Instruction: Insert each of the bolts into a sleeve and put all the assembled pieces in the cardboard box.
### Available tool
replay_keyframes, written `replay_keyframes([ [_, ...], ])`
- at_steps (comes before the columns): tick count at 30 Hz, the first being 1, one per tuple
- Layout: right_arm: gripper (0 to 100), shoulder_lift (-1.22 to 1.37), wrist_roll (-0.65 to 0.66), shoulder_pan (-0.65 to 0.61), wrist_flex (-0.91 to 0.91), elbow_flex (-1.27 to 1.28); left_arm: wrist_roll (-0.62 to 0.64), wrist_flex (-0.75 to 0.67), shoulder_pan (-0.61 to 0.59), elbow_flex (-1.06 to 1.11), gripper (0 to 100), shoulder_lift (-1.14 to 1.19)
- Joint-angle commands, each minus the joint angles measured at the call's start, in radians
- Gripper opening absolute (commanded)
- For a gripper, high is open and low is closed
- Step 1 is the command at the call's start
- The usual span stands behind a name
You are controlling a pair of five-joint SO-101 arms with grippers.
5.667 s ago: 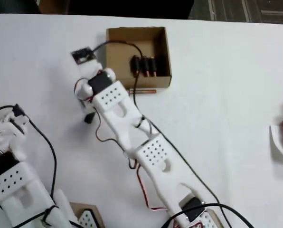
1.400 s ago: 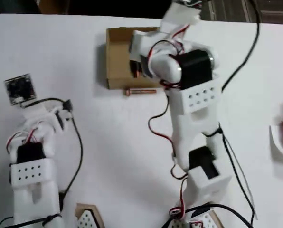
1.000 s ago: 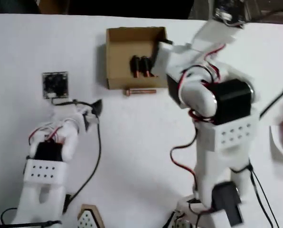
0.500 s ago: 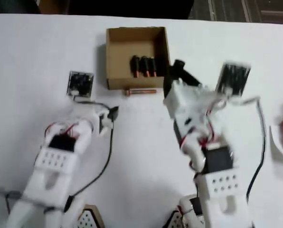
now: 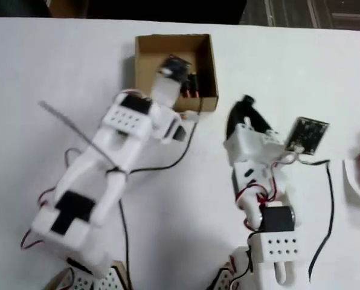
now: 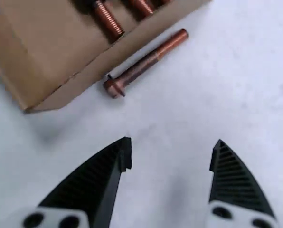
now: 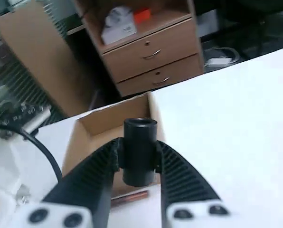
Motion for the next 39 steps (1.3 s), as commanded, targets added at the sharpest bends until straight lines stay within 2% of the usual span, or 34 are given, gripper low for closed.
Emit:
replay_keyframes([
  [1,2.0,-0.030,0.011,0.105,-0.022,0.002,-0.241,0.078,0.032,-0.196,28,0.094],
  [5,2.0,-0.031,0.011,0.163,-0.022,0.043,-0.519,0.083,0.014,-0.331,25,0.213],
  [7,2.0,-0.031,0.009,0.176,-0.022,0.064,-0.611,0.091,0.008,-0.390,19,0.270],
  [9,2.0,-0.031,0.005,0.177,-0.022,0.083,-0.652,0.091,0.006,-0.438,12,0.322],
  [11,2.0,-0.031,0.005,0.177,-0.022,0.091,-0.651,0.091,0.011,-0.478,8,0.364],
  [17,2.0,-0.031,0.005,0.176,-0.022,0.092,-0.594,0.127,0.006,-0.587,16,0.453],
  [33,2.0,-0.031,0.005,0.176,-0.022,0.097,-0.594,0.155,0.006,-0.826,16,0.677],
  [39,2.0,-0.031,0.005,0.174,-0.021,0.109,-0.595,0.215,0.006,-0.917,16,0.749],
])
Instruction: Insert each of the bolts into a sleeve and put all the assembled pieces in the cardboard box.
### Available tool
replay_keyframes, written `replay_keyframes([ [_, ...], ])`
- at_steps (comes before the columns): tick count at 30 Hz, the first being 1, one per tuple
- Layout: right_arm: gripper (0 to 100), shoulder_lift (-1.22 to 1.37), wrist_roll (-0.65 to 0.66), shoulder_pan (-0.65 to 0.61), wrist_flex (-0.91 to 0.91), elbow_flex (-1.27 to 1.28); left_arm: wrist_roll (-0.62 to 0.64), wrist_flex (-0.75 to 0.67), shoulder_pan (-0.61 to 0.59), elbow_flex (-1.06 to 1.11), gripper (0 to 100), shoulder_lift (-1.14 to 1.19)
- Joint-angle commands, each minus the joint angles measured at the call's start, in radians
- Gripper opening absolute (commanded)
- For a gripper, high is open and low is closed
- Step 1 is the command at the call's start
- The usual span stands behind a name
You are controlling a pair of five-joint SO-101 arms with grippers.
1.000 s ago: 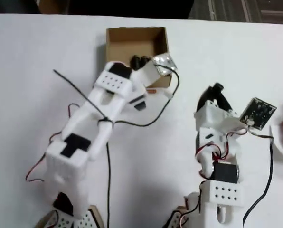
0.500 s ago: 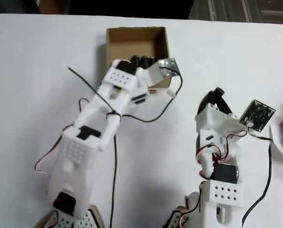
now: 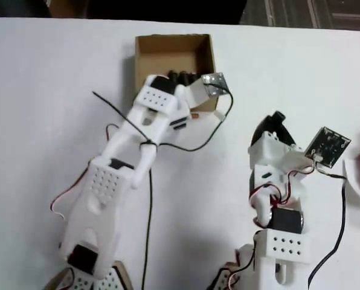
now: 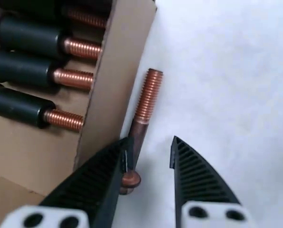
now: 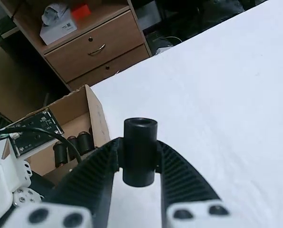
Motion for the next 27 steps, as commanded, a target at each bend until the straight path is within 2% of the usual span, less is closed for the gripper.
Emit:
replay_keyframes([
  [1,2.0,-0.031,0.005,0.004,-0.021,-0.005,0.008,0.021,-0.011,-0.079,16,0.031],
  [8,2.0,-0.031,0.005,0.004,-0.022,0.002,-0.051,0.063,-0.011,-0.160,16,0.106],
  [11,2.0,-0.031,0.005,0.004,-0.022,0.002,-0.058,0.132,-0.008,-0.222,16,0.115],
  [16,2.0,-0.031,0.005,0.004,-0.025,0.002,-0.233,0.304,0.012,-0.239,16,0.117],
  [19,2.0,-0.031,0.005,0.004,-0.027,0.002,-0.298,0.402,0.020,-0.246,16,0.117],
  [22,2.0,-0.031,0.005,0.004,-0.027,0.002,-0.305,0.416,0.020,-0.262,16,0.101],
  [27,2.0,-0.031,0.005,0.004,-0.024,0.002,-0.302,0.425,0.014,-0.406,16,0.087],
])
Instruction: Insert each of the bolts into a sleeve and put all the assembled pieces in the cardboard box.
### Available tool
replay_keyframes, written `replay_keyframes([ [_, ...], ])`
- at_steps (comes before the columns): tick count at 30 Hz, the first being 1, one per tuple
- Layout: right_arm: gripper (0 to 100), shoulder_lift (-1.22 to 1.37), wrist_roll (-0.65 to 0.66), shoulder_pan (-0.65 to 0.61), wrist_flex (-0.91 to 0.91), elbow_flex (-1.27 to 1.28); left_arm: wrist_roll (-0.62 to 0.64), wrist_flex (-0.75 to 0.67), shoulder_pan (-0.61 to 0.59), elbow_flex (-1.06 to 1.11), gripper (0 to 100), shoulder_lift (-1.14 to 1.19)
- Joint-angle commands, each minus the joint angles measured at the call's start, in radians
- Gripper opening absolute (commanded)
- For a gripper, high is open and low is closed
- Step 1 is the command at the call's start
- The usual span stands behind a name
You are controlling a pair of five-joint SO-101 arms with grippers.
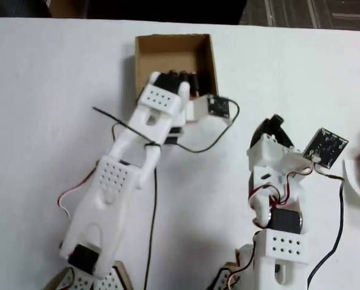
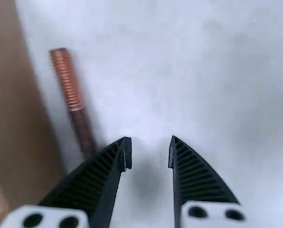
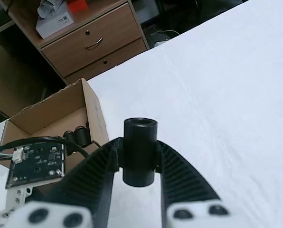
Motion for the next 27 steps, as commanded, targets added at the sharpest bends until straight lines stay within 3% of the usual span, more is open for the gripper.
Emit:
replay_keyframes([
  [1,2.0,-0.031,0.005,0.005,-0.024,-0.011,-0.006,0.015,0.003,-0.125,16,-0.040],
  [7,2.0,-0.031,0.005,0.005,-0.024,-0.011,-0.006,0.005,-0.002,-0.183,16,-0.032],
  [19,2.0,-0.031,0.005,0.005,-0.022,-0.011,-0.006,-0.140,-0.026,-0.064,16,-0.032],
  [27,2.0,-0.031,0.005,0.005,-0.022,-0.011,-0.006,-0.157,-0.025,0.036,16,-0.032],
])
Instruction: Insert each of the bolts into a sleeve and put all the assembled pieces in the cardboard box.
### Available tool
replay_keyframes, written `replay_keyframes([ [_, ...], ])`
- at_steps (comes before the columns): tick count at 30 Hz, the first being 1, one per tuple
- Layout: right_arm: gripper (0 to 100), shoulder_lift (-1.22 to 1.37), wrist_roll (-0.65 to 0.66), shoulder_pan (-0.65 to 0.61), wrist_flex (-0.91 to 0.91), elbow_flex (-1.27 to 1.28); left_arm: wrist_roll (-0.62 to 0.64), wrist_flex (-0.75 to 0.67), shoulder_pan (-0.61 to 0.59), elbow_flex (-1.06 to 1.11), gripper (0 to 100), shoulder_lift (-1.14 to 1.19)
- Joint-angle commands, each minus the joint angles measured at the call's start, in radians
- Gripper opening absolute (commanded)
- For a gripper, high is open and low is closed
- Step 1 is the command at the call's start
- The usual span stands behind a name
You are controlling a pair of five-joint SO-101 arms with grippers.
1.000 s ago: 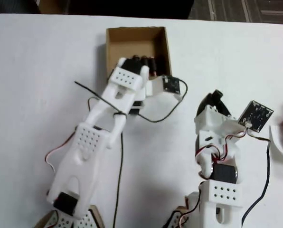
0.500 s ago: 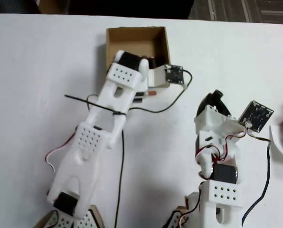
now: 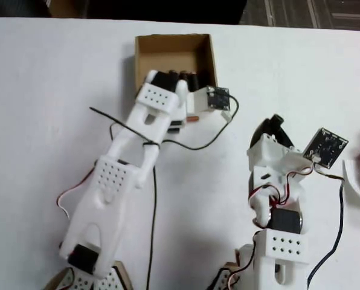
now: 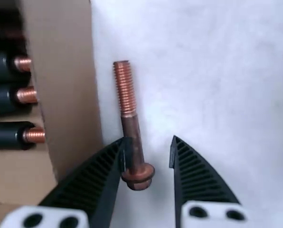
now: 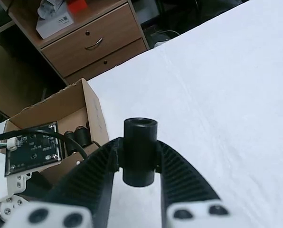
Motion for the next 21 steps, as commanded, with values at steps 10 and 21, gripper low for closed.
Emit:
replay_keyframes([
  [10,2.0,-0.031,0.005,0.005,-0.022,-0.011,-0.008,-0.005,-0.012,0.079,15,-0.031],
  [21,2.0,-0.031,0.005,0.005,-0.022,-0.011,-0.011,0.044,-0.012,0.140,6,-0.031],
])
